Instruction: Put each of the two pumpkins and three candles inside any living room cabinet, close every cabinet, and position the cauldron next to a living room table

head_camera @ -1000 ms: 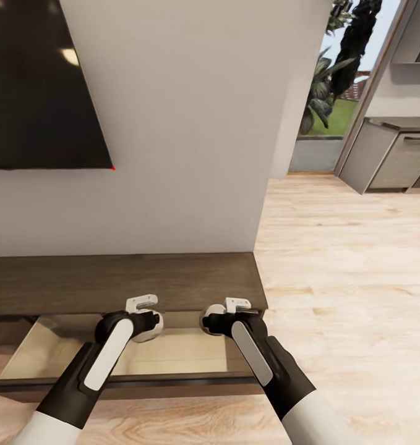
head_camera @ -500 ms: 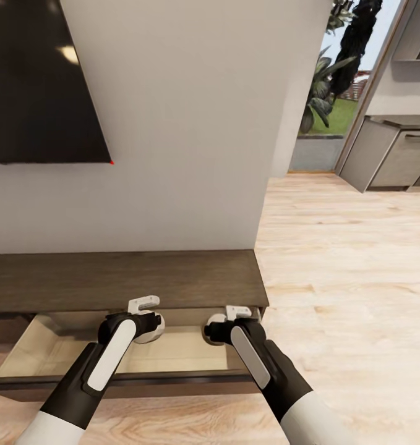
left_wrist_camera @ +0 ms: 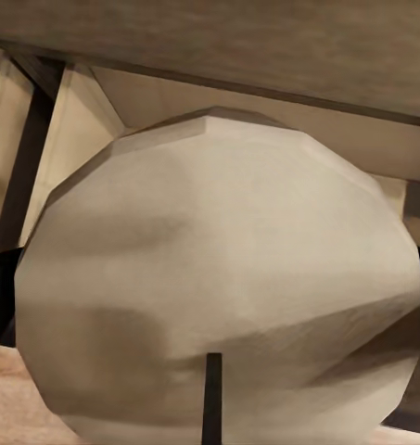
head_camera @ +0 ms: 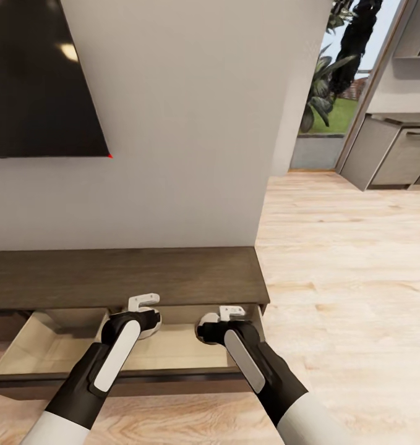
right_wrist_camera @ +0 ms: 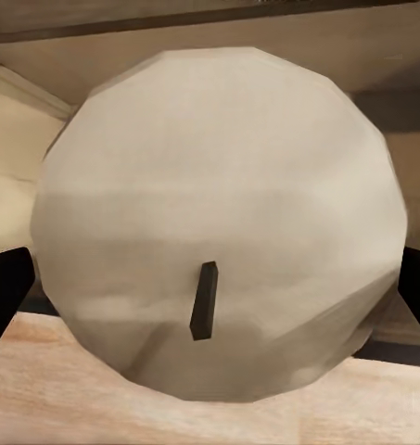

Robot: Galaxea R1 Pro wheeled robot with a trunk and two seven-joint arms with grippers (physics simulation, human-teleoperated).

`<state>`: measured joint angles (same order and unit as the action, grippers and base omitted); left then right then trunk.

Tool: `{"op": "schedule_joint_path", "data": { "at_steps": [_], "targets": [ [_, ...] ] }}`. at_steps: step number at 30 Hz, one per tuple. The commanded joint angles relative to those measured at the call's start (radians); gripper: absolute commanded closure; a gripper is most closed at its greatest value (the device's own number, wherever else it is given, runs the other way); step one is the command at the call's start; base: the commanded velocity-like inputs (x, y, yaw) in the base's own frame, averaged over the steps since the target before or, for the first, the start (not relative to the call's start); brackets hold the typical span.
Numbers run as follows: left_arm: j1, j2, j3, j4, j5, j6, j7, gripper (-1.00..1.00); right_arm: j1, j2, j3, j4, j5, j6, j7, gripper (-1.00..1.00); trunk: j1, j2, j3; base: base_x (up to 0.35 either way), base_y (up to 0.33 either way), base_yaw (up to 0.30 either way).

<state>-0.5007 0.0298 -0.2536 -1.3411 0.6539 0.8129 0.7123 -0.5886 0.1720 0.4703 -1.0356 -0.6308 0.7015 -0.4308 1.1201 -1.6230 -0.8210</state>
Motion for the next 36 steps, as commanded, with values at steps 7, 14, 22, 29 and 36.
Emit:
{"op": "schedule_joint_path", "data": {
  "at_steps": [7, 14, 22, 29, 36],
  "targets": [
    [-0.001, 0.001, -0.003, -0.001, 0.006, 0.0, 0.009, 1.0, -0.001, 0.0, 0.026, -0.008, -0.007, -0.009, -0.011, 1.0, 0.027, -0.05, -0.023, 0.0, 0.0, 0.0],
    [-0.001, 0.002, -0.003, -0.001, 0.004, 0.0, 0.009, 1.0, -0.002, 0.0, 0.027, -0.009, -0.007, -0.017, -0.012, 1.0, 0.054, -0.099, -0.045, 0.0, 0.0, 0.0],
    [-0.001, 0.002, 0.001, -0.002, -0.001, 0.001, 0.009, 1.0, -0.002, -0.001, 0.027, -0.01, -0.007, -0.02, -0.013, 1.0, 0.073, -0.134, -0.06, 0.0, 0.0, 0.0],
    [-0.001, 0.002, 0.006, -0.003, -0.003, 0.002, 0.007, 1.0, -0.002, -0.001, 0.027, -0.011, -0.007, -0.02, -0.013, 1.0, 0.073, -0.134, -0.06, 0.0, 0.034, 0.0],
    [-0.001, 0.002, 0.007, -0.003, -0.002, 0.002, 0.007, 1.0, -0.002, -0.001, 0.027, -0.011, -0.007, -0.02, -0.013, 1.0, 0.073, -0.134, -0.06, 0.0, 0.094, 0.0]
  ]
}}
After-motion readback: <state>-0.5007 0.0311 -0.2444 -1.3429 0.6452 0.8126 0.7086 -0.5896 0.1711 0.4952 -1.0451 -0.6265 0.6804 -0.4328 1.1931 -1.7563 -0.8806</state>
